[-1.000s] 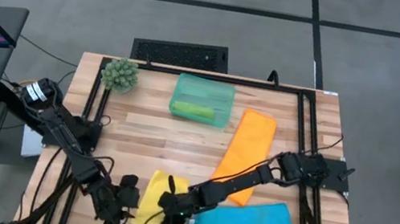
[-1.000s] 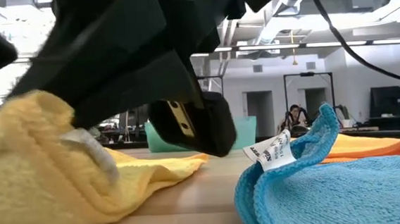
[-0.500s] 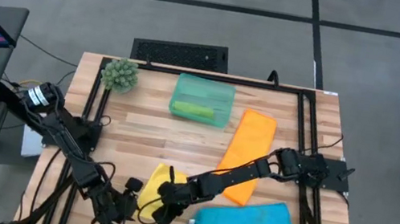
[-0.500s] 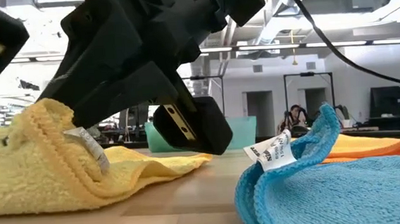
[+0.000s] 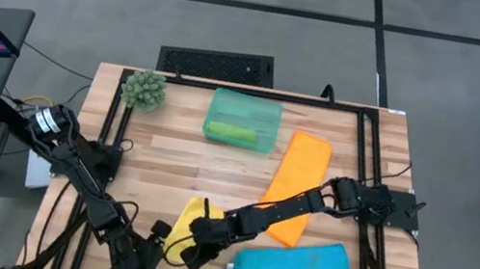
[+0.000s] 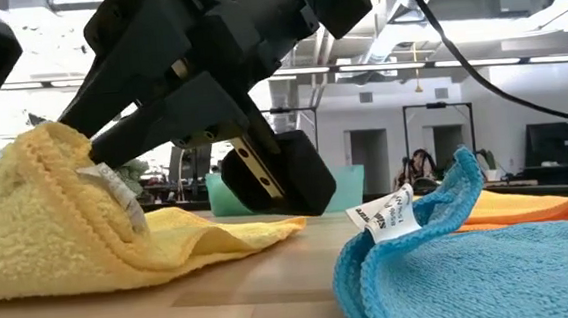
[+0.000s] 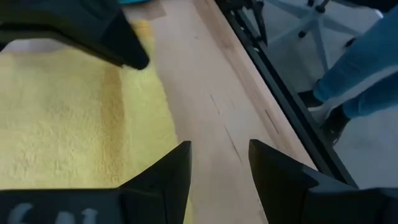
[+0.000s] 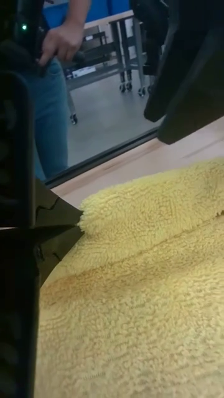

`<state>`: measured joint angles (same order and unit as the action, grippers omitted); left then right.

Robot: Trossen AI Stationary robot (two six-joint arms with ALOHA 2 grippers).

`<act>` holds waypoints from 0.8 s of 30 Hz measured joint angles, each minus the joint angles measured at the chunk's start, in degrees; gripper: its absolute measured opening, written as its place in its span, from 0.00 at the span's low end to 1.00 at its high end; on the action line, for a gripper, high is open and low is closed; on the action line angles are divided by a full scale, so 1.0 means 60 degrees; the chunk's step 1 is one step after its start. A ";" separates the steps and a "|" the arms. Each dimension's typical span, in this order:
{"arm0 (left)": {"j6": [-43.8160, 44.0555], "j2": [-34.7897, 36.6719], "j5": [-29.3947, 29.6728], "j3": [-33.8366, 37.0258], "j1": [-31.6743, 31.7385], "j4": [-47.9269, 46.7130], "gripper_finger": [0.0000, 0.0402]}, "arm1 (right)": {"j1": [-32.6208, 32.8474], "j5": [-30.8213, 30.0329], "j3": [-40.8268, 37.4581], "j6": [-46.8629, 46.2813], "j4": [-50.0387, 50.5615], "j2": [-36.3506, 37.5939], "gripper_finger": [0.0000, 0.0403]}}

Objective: Roll microfiber towels into tight, uniform cylinder then place into a basket
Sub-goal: Roll the yellow towel

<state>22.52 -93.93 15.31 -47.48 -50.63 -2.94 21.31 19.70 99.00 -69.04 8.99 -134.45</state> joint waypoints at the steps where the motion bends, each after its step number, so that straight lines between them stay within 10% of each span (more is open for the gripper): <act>1: -0.0159 0.0000 -0.0071 0.0000 0.0028 0.0010 0.38 | -0.0010 -0.0003 0.0000 0.0000 -0.0013 0.0000 0.00; 14: -0.0775 -0.0574 -0.1208 0.0000 0.0535 0.0777 0.38 | -0.0017 -0.0003 0.0000 0.0004 -0.0109 0.0000 0.00; 24: -0.0265 -0.0929 0.0087 -0.0004 0.0521 0.0536 0.38 | 0.0080 -0.0006 0.0004 0.0079 -0.0084 0.0004 0.00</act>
<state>20.92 -99.50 15.83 -47.51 -47.51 0.28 21.79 19.66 99.02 -68.56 8.49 -134.43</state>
